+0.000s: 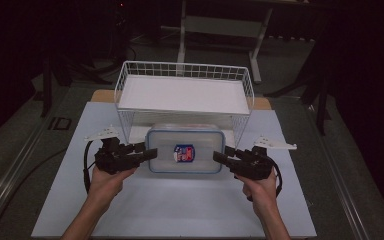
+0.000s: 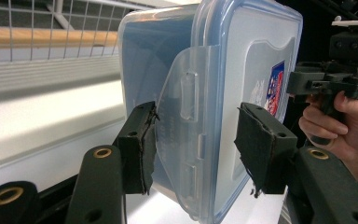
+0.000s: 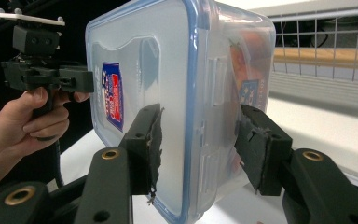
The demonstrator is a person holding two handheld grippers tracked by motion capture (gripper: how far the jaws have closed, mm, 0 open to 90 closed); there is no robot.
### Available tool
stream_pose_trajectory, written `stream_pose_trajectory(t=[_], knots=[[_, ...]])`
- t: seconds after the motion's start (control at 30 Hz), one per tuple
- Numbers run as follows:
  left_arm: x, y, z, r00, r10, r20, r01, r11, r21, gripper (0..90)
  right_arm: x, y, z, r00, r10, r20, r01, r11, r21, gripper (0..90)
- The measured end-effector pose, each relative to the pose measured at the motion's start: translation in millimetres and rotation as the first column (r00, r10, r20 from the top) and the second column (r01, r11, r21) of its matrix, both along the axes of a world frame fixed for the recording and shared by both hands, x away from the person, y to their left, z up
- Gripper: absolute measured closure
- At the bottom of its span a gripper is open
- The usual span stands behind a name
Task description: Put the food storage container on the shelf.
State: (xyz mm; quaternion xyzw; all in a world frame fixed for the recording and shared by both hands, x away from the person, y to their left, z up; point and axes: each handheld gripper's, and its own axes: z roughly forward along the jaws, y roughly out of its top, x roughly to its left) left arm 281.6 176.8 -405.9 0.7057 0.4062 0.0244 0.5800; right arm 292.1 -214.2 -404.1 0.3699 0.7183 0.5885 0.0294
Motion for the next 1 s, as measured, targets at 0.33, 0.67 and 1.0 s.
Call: stream_pose_trajectory(t=[0.33,0.67,1.0], knots=[[2.3,1.7,17.3,0.9994,0.011,0.033,-0.011,0.9999,0.001,48.6,2.3,2.4,12.0,0.9996,-0.006,0.026,0.006,1.000,0.022,51.6],[8.2,2.1,33.9,0.9976,0.013,0.068,-0.013,0.9999,0.000,48.6,7.3,3.2,28.5,0.9984,-0.008,0.056,0.007,1.000,0.021,51.7],[23.8,5.8,67.5,0.9906,0.014,0.136,-0.015,0.9999,0.002,48.6,20.2,6.8,55.1,0.9952,-0.010,0.098,0.007,1.000,0.029,51.7]])
